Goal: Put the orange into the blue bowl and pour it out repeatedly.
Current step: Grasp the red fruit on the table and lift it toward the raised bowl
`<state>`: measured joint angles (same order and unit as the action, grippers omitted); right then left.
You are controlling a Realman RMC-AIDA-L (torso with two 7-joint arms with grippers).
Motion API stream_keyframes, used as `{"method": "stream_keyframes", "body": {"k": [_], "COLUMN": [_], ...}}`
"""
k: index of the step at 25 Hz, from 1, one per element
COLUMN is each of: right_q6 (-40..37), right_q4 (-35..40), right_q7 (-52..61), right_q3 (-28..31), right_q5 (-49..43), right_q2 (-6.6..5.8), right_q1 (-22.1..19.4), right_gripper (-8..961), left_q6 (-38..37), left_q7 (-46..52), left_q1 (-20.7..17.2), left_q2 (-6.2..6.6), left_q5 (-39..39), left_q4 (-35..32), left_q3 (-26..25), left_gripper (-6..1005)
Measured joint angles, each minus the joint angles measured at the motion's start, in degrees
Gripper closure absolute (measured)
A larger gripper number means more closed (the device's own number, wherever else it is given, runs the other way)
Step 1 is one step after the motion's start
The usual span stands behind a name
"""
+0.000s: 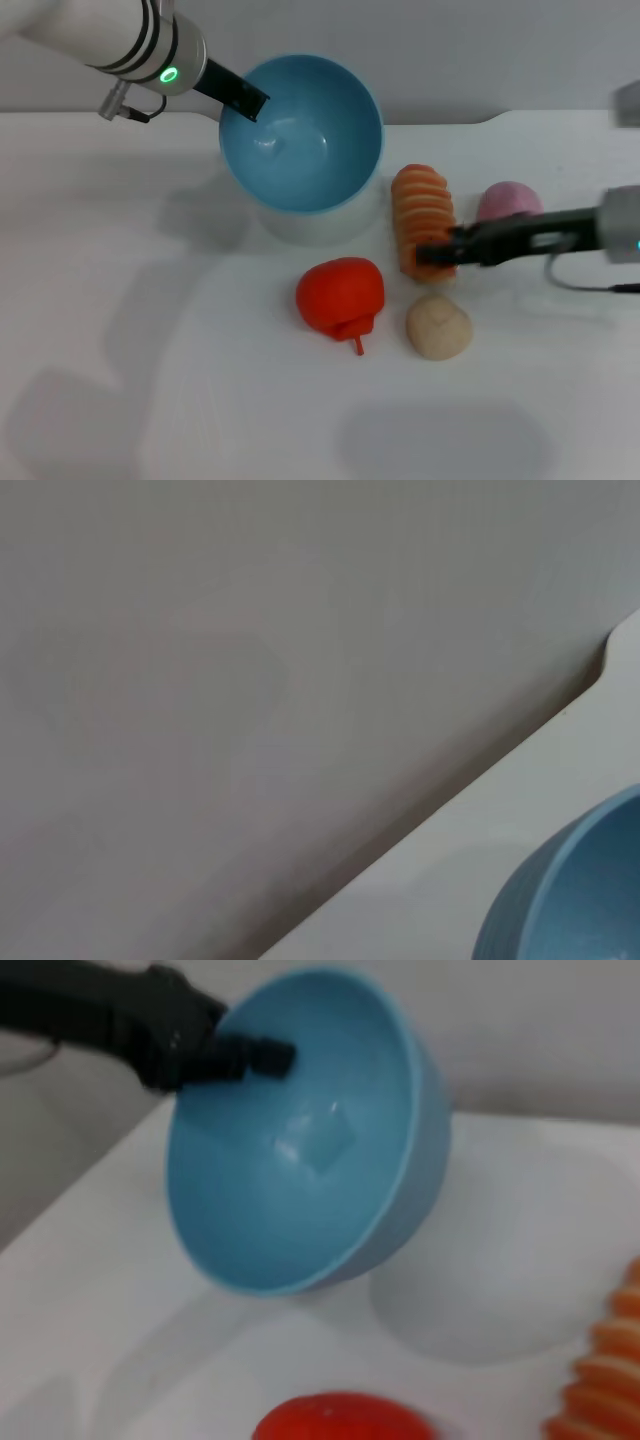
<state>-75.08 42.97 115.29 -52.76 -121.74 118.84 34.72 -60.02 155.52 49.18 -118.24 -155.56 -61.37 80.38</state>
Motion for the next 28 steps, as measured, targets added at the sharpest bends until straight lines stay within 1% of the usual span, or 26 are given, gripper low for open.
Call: {"method": "stream_keyframes", "body": {"k": [3, 6, 7, 8, 9, 12, 15, 23, 28], "right_q6": [3.4, 6.5, 7.5, 9.2, 9.2, 10.9, 12.9, 16.1, 16.2], "right_q4": [-4.4, -7.1, -7.9, -8.7, -8.7, -8.9, -9.6, -10.4, -9.9], "right_q7": [-0.2, -0.3, -0.3, -0.5, -0.5, -1.6, -1.8, -2.2, -5.7], "right_q3": [-5.1, -10.3, -12.1, -15.8, -15.8, -20.9, -22.8, -25.7, -26.7], "right_q5": [0.3, 2.0, 3.3, 6.3, 6.3, 10.0, 11.8, 13.1, 13.1], "right_q2": [0.09, 0.35, 0.39, 0.4, 0.4, 0.42, 0.48, 0.51, 0.51], "right_q1": [3.1, 5.0, 5.4, 5.5, 5.5, 5.2, 5.1, 5.1, 4.7], "right_gripper": [216, 216, 216, 215, 215, 221, 239, 286, 315], "left_q6": [0.4, 0.6, 0.7, 1.4, 1.4, 3.4, 4.3, 4.3, 4.4], "left_q7": [-0.1, -0.2, -0.2, -0.3, -0.3, -0.2, 0.2, 0.2, 0.3], "left_q1": [-0.2, -0.3, -0.3, -0.6, -0.6, -1.2, -1.4, -1.6, -1.6], "left_q2": [0.0, 0.01, 0.02, 0.02, 0.02, -0.08, -0.1, 0.06, 0.04], "left_q5": [0.0, 0.0, 0.0, 0.0, 0.0, 0.2, 0.2, 0.2, 0.1], "left_q4": [-0.1, -0.1, -0.1, 0.0, 0.0, 0.0, 0.1, -0.3, -0.2], "left_q3": [0.0, 0.0, 0.1, 0.6, 0.6, 2.2, 4.1, 4.0, 4.1], "left_gripper": [999, 999, 999, 999, 999, 999, 999, 999, 1000]}}
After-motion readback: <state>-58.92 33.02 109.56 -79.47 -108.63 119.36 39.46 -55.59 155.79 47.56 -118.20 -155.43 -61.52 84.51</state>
